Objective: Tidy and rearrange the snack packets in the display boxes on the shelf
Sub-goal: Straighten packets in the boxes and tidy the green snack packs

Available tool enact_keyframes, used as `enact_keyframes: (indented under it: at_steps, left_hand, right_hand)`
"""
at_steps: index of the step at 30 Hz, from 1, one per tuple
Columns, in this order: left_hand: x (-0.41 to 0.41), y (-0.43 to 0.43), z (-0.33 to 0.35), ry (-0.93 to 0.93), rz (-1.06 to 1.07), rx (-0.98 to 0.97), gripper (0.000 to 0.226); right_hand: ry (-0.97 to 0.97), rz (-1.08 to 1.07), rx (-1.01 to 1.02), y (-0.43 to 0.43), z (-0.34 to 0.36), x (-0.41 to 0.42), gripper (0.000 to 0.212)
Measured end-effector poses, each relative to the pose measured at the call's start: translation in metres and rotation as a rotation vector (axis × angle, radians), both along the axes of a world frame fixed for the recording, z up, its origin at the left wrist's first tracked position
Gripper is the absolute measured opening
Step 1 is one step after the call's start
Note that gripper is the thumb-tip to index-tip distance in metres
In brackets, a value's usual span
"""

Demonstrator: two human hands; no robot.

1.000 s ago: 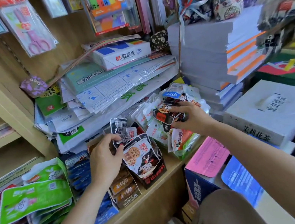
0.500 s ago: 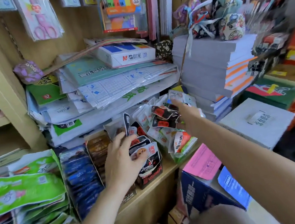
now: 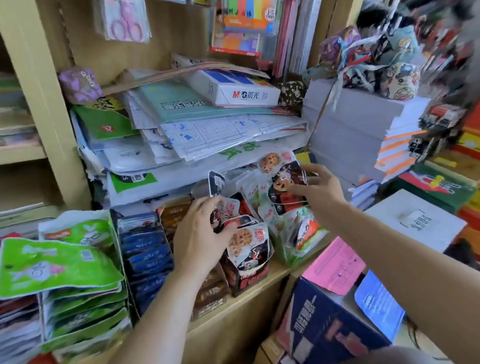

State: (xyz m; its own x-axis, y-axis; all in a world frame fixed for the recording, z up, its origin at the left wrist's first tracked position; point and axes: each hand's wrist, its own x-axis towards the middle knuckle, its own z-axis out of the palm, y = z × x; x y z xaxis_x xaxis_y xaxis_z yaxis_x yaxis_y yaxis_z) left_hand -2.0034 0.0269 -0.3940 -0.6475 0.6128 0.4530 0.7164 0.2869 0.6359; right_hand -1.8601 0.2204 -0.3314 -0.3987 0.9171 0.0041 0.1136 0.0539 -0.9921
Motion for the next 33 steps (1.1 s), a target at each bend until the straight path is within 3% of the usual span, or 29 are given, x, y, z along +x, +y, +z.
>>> enact_keyframes:
  at_steps: [3,6,11,15,19,22,26,33]
  left_hand:
    - [-0.004,-0.001,0.003,-0.032,0.037,0.038,0.057]
    - [-0.007,0.003,0.005,-0.064,0.049,0.076,0.049]
    - [-0.010,0.008,0.002,-0.048,0.103,0.099,0.049]
    - [-0.008,0.006,-0.001,-0.073,0.110,0.192,0.060]
    - [-0.008,0.005,0.002,0.017,0.118,0.272,0.030]
    - [-0.009,0.008,0.006,-0.085,0.139,0.327,0.018]
    - [-0.015,0.005,0.012,-0.336,0.134,0.331,0.026]
    - [-0.012,-0.007,0.012,-0.314,-0.026,0.140,0.047]
  right_hand:
    - [-0.038,0.079,0.164,-0.004,0.007,0.004,0.065]
    - [-0.085,0.108,0.311,-0.002,0.005,0.008,0.051]
    - [-0.032,0.137,0.321,-0.012,0.008,0.013,0.054]
    - [0.048,0.224,0.419,-0.018,0.023,0.014,0.038]
    - [-0.123,0.321,0.644,-0.018,0.030,0.009,0.036]
    - [-0.308,0.438,0.740,-0.021,0.023,0.000,0.042]
    - [-0.509,0.645,0.753,-0.032,0.007,-0.019,0.046]
    - [-0.547,0.737,0.634,-0.034,-0.015,-0.038,0.044]
